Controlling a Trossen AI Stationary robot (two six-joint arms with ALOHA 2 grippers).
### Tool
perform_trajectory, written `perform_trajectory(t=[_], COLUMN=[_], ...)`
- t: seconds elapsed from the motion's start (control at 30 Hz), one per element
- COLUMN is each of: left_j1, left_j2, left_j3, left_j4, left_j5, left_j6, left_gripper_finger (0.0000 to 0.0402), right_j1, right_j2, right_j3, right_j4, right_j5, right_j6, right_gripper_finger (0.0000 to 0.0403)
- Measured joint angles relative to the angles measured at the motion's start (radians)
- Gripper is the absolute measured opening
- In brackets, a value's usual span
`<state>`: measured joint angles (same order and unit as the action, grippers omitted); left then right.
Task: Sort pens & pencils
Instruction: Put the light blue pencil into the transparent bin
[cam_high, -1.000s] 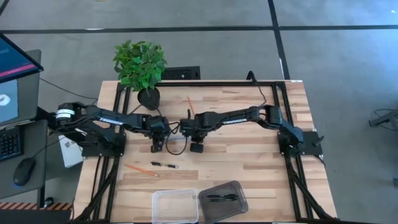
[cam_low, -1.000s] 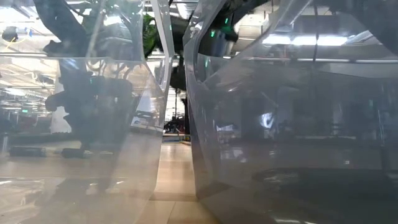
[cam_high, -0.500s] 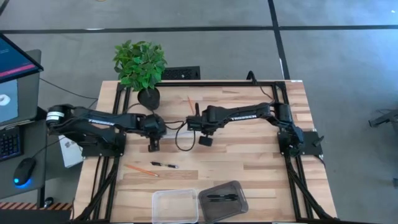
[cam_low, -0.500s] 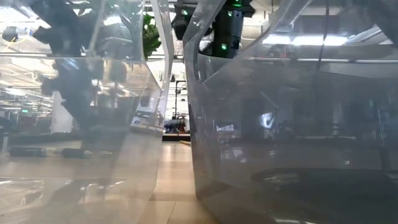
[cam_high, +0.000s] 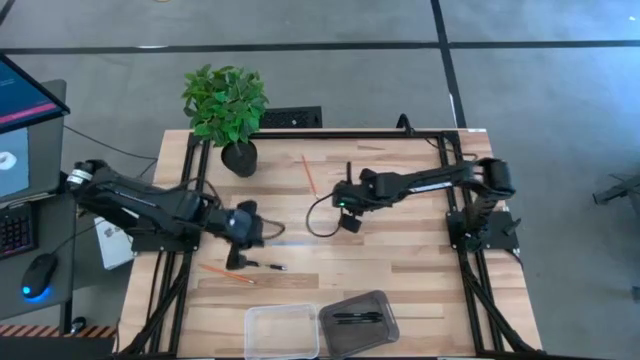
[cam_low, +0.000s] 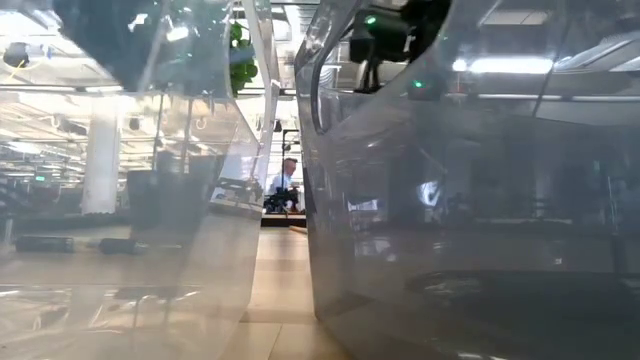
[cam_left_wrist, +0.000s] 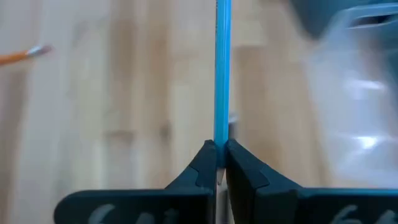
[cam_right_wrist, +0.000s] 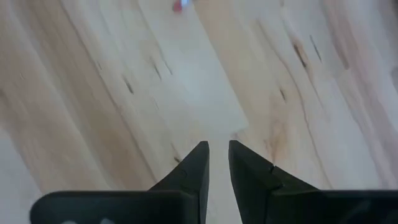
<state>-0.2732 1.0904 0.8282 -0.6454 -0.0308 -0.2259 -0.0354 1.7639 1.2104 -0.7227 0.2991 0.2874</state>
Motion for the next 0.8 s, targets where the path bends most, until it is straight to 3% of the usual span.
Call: perform_trajectory(t=[0.2,0.4,0.57,0.8], left_j1=[-0.184,-0.324,-0.383,-0.412], left_j2=[0.068,0.183,0.315,0.468], left_j3=[0.095,0.140,0.194,0.286], left_j4=[-0.001,0.041,0.063,0.062], left_j5=[-0.001,-0.028,-0.024,0.065], left_j6=[-0.104,-0.173,-0.182,-0.192], left_gripper_finger=[0.0000,0.0000,0.0000,0.0000], right_j1=[0.002,-0.012,-0.027,-0.042], right_j2=[-0.101,-0.092,-0.091,-0.091], right_j3=[-0.137,-0.155,-0.157,-0.157], right_j4=[0.094,0.147,0.142,0.154], right_j5=[-0.002,-0.002,-0.002,-0.002], right_j6=[0.062,0.058,0.048,0.047], right_gripper_finger=[0.0083,0.0083,0.0083,0.0083])
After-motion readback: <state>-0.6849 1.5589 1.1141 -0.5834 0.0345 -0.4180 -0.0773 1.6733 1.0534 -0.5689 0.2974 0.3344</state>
